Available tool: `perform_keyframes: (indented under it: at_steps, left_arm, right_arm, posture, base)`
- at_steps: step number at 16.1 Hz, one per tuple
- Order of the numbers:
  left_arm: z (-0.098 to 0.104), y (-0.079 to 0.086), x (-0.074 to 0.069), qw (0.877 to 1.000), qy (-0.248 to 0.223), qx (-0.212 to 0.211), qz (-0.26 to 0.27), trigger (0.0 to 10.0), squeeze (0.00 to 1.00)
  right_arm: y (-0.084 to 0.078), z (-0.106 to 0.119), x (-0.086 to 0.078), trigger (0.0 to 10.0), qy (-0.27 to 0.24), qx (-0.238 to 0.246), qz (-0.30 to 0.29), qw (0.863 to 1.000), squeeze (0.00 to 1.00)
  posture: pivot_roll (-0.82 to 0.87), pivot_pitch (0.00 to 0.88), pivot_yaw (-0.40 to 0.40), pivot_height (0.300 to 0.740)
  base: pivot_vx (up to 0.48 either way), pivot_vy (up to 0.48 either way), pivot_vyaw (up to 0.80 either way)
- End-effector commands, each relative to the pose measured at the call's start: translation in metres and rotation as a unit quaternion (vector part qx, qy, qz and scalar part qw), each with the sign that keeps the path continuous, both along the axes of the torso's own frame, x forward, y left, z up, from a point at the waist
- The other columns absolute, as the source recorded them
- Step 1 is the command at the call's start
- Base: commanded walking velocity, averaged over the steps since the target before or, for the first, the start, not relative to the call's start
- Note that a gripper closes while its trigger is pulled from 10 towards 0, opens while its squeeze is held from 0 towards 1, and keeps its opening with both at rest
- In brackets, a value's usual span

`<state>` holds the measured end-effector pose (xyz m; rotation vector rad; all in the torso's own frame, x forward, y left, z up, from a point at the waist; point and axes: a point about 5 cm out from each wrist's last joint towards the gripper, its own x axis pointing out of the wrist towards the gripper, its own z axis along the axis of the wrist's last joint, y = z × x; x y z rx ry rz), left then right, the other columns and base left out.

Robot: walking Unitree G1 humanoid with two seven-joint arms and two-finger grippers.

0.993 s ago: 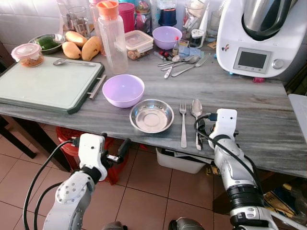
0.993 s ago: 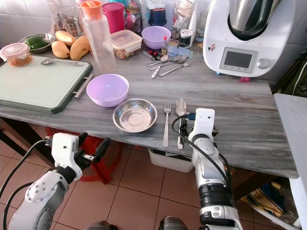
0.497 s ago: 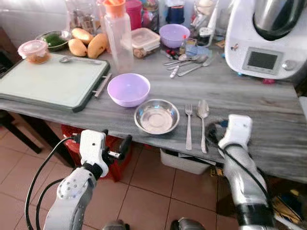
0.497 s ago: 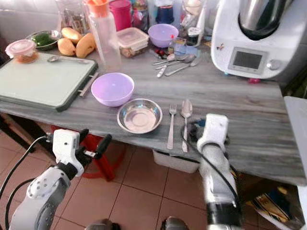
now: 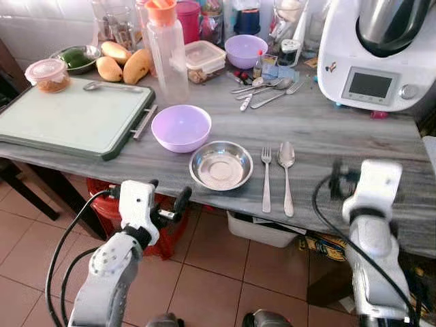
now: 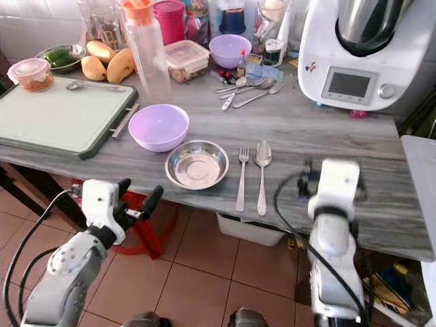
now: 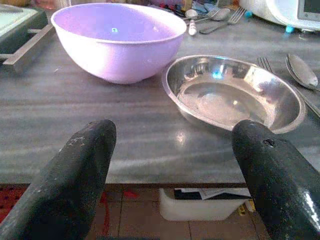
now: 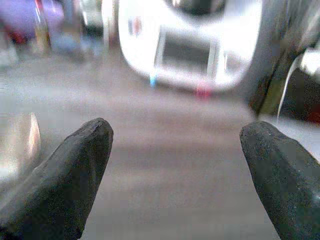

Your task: Setting the table

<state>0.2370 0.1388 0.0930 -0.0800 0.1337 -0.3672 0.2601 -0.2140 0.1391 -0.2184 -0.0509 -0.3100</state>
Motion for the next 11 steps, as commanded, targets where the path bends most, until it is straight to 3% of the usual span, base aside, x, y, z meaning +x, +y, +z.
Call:
perform_keyframes:
  at_steps: [1, 3, 7, 11]
  left_arm:
    - [0.0, -0.001, 0.003, 1.0, -0.007, 0.005, 0.004, 10.0, 0.0]
    - [0.001, 0.0, 0.008, 0.999, -0.019, 0.01, 0.033, 10.0, 0.0]
    - [-0.009, 0.003, 0.009, 0.999, -0.009, 0.005, 0.051, 10.0, 0.0]
    - [-0.004, -0.004, 0.021, 0.998, -0.03, -0.003, 0.054, 10.0, 0.0]
  right_arm:
    - [0.012, 0.015, 0.006, 10.0, -0.038, -0.015, 0.028, 0.999, 0.0]
    - [0.024, 0.02, 0.013, 10.0, -0.056, -0.029, 0.059, 0.996, 0.0]
    - [0.035, 0.004, 0.014, 10.0, -0.043, 0.006, 0.077, 0.996, 0.0]
    - [0.032, -0.002, 0.018, 10.0, -0.035, 0.01, 0.085, 0.996, 0.0]
  posture:
    - [0.0, 0.0, 0.026, 0.74]
    - [0.0, 0.0, 0.023, 0.74]
    - [0.0, 0.0, 0.02, 0.74]
    - [-0.02, 0.0, 0.004, 0.74]
  base:
    - [0.0, 0.0, 0.0]
    - [0.0, 0.0, 0.0]
    - [0.0, 0.0, 0.0]
    - [-0.067, 0.0, -0.7]
